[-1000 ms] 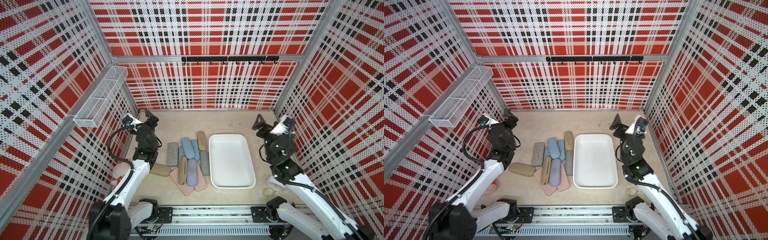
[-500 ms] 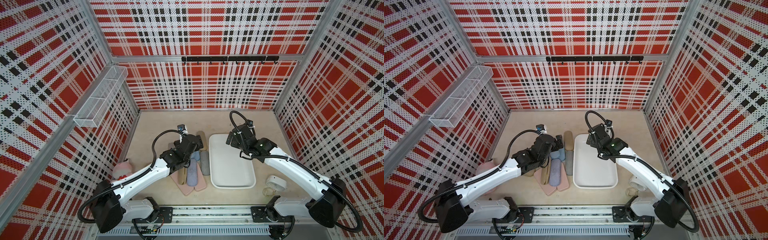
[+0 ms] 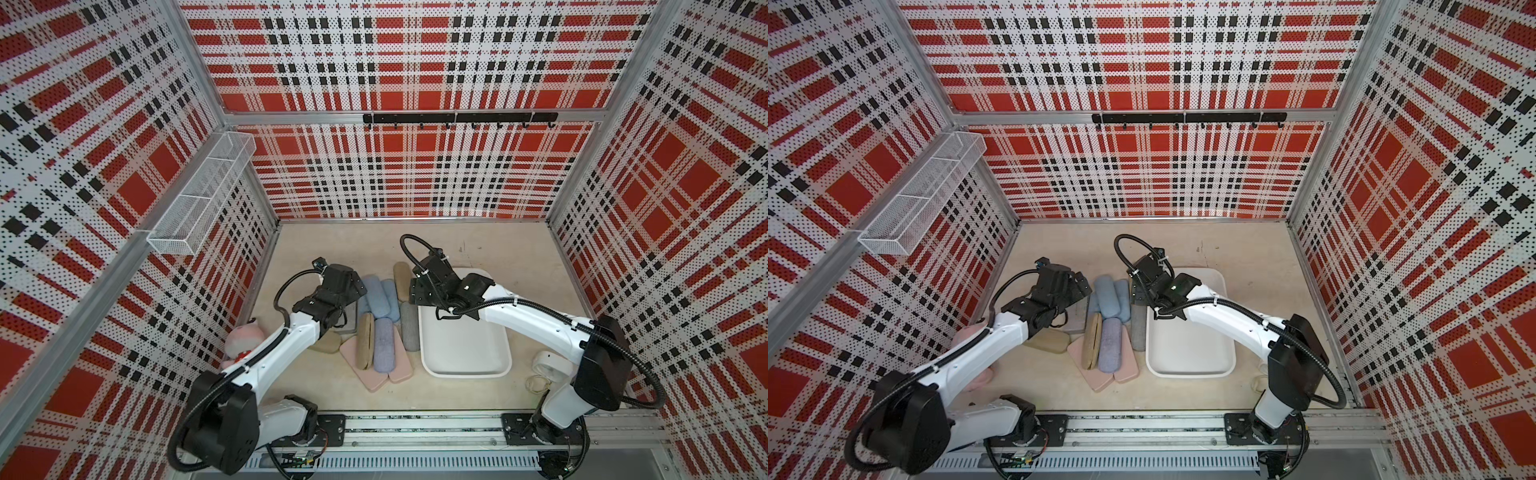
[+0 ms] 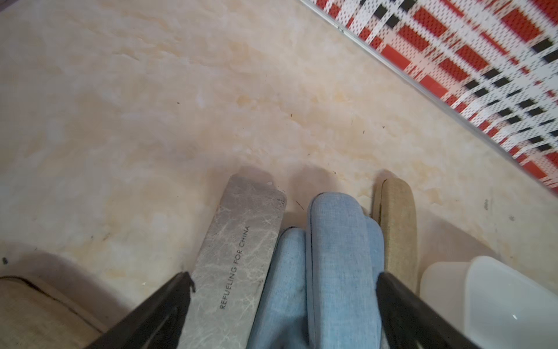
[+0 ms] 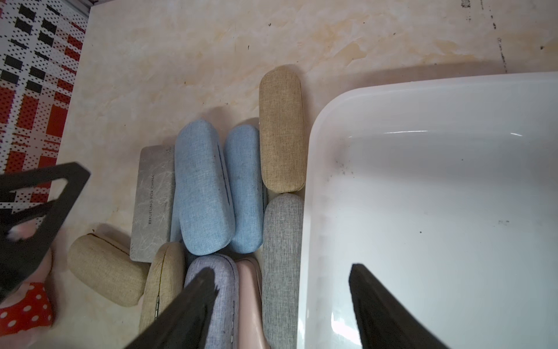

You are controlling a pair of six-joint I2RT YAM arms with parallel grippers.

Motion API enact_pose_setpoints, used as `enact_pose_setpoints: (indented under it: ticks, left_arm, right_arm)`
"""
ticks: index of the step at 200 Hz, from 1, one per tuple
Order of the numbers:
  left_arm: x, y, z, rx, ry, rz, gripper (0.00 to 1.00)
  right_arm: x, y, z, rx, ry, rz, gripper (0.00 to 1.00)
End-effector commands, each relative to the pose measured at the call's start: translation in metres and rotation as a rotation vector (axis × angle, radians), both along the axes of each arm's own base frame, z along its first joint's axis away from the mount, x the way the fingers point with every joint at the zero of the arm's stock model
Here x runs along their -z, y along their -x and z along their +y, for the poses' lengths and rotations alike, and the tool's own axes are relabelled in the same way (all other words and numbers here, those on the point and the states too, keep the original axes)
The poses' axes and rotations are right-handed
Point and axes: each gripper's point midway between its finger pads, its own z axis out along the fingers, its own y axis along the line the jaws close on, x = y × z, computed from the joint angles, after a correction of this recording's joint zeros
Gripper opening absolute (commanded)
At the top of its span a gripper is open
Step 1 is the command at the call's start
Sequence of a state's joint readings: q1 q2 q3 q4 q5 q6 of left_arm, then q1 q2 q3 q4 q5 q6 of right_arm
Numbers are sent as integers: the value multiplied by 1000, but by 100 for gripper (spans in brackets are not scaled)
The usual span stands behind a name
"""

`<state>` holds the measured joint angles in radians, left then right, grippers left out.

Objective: Put the glasses cases into the storage boxes
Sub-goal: Pick up the glasses case.

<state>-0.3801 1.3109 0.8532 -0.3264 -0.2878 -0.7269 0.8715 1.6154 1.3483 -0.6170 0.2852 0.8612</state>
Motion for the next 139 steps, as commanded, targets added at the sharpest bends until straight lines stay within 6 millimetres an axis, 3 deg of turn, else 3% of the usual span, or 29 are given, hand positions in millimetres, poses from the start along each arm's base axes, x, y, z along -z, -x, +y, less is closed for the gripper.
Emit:
enact_pose_setpoints:
  ticks: [1, 32, 66, 102, 139]
  left_arm:
    - [-17, -32, -28, 79, -12, -43, 98]
    - [9, -55, -51, 103, -38, 40, 98]
    - [30, -58, -85, 148, -119, 121, 98]
    - [51, -49, -85, 95, -118, 183, 99]
    - [48, -46, -76, 44, -118, 179, 95]
  right_arm:
    - [-15, -2, -3, 9, -24, -43, 74]
    - [-12, 5, -26, 43, 18, -56, 74]
    - [-6, 12, -45, 69, 11, -42, 74]
    - [-7, 17, -59, 90, 3, -46, 75]
    - [-2, 17, -72, 109, 1, -36, 75]
